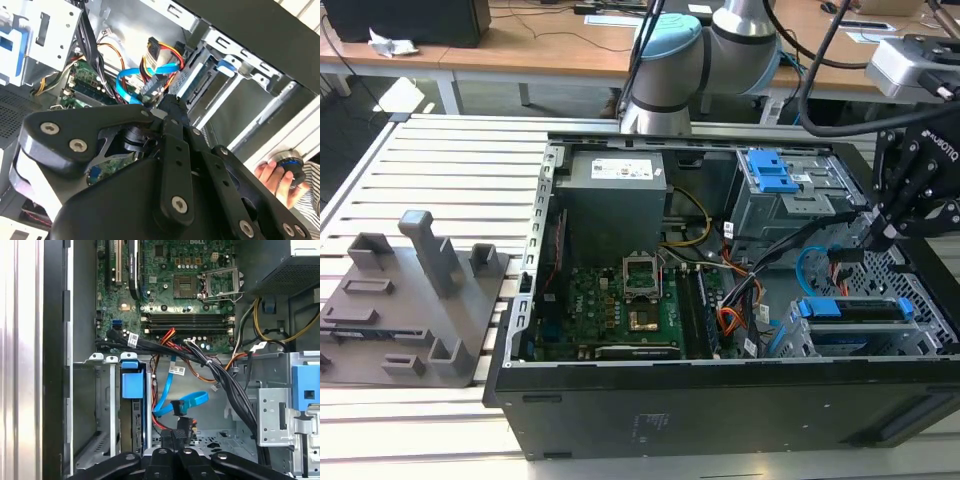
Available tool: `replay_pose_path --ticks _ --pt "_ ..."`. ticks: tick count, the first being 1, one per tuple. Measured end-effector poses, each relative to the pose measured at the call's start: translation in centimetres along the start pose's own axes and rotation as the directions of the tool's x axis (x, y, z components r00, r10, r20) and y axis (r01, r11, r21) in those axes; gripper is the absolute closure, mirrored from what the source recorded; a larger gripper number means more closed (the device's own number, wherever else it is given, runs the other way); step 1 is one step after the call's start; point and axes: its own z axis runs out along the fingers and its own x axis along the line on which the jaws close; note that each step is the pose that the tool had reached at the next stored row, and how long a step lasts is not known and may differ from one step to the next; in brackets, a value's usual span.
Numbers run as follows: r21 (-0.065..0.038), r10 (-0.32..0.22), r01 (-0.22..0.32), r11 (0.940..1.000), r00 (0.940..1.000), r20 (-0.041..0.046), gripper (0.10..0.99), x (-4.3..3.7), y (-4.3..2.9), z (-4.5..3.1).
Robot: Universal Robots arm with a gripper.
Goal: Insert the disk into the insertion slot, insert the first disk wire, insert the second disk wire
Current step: 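Insert the first disk wire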
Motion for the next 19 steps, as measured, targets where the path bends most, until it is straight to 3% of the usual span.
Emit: replay_pose_path --ticks 5,11,14,19 --pt "0.0 0.0 0.0 1.0 1.0 -0.0001 0.98 -0.23 -0.03 0.89" --pt "0.0 0.0 0.0 1.0 1.0 0.0001 0.98 -0.22 0.0 0.94" --pt "0.0 0.0 0.0 1.0 1.0 0.0001 0.784 -0.22 0.0 0.96" --pt "0.0 0.006 -0.006 1.0 1.0 -0.0005 0.784 -1.4 0.0 1.58"
